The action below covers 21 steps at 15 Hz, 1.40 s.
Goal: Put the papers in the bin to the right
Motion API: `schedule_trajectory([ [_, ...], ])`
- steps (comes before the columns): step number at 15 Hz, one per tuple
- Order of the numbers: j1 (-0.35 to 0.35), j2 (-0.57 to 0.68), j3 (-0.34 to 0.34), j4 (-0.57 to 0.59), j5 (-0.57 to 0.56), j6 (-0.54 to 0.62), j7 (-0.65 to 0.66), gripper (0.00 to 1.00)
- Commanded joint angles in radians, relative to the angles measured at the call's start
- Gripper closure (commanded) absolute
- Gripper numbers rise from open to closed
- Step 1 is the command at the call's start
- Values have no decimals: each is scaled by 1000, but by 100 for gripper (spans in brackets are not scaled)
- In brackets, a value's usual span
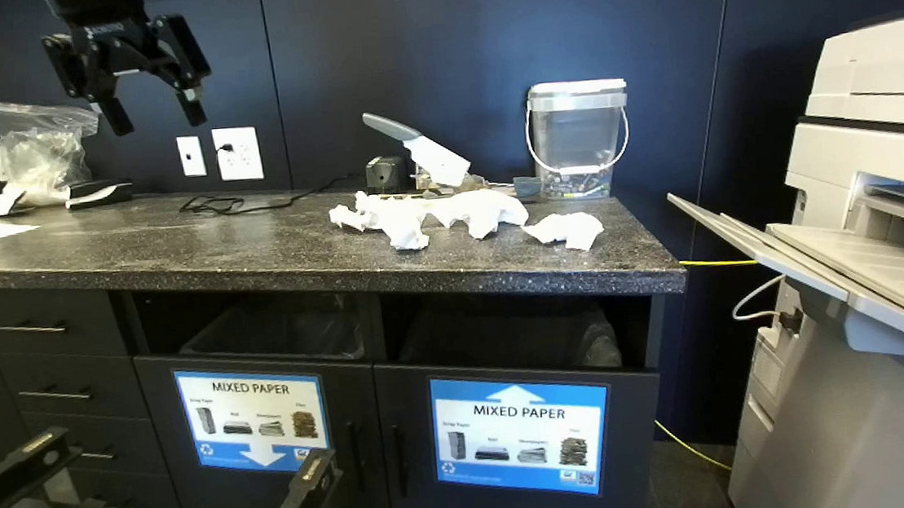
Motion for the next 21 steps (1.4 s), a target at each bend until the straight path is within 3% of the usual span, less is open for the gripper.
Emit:
schedule_trajectory([
  [1, -31, 201, -66, 102, -98, 198, -165, 0],
  [4, -34, 353, -131, 203, -86, 251, -234, 0],
  [10, -19, 615, -196, 499, 55, 182, -267, 0],
  [21, 85, 972, -301, 968, -52, 206, -295, 0],
])
